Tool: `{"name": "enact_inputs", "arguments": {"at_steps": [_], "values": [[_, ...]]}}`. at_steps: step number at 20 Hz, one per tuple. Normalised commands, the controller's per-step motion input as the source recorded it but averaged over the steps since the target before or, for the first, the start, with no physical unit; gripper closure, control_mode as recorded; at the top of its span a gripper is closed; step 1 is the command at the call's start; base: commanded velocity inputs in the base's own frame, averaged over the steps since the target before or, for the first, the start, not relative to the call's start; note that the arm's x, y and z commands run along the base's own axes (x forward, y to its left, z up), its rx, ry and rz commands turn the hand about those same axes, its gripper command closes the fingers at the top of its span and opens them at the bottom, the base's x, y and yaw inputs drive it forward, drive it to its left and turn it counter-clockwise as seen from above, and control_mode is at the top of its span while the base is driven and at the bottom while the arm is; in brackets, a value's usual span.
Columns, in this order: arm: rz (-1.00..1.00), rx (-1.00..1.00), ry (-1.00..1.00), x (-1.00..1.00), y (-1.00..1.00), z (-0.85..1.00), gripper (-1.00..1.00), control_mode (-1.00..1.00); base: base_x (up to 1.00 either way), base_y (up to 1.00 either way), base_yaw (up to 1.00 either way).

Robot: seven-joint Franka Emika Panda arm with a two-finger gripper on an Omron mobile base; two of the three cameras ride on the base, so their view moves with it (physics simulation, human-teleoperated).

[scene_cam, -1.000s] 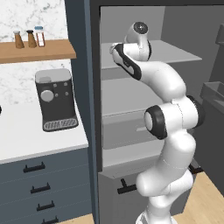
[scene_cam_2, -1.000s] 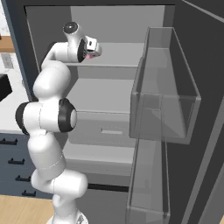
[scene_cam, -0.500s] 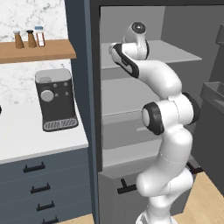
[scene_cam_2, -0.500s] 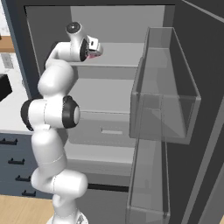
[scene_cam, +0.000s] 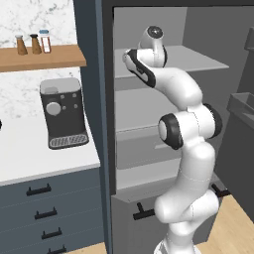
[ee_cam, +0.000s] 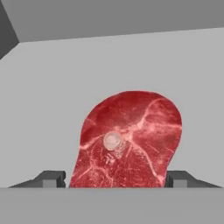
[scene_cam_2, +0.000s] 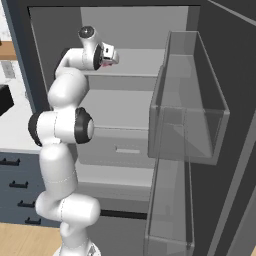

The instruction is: Place one lime and one steak in each tupperware on the nearby counter, to pack two identical lunches.

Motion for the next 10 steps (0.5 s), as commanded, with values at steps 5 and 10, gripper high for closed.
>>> {"name": "enact_inputs", "arguments": {"at_steps": [5, 10], "values": [[0.0, 0.0, 0.0, 0.0, 0.0, -0.02, 1.0, -1.0, 0.0, 0.0, 0.0], [0.0, 0.0, -0.01, -0.21, 0.0, 0.0, 1.0, -1.0, 0.0, 0.0, 0.0]]}}
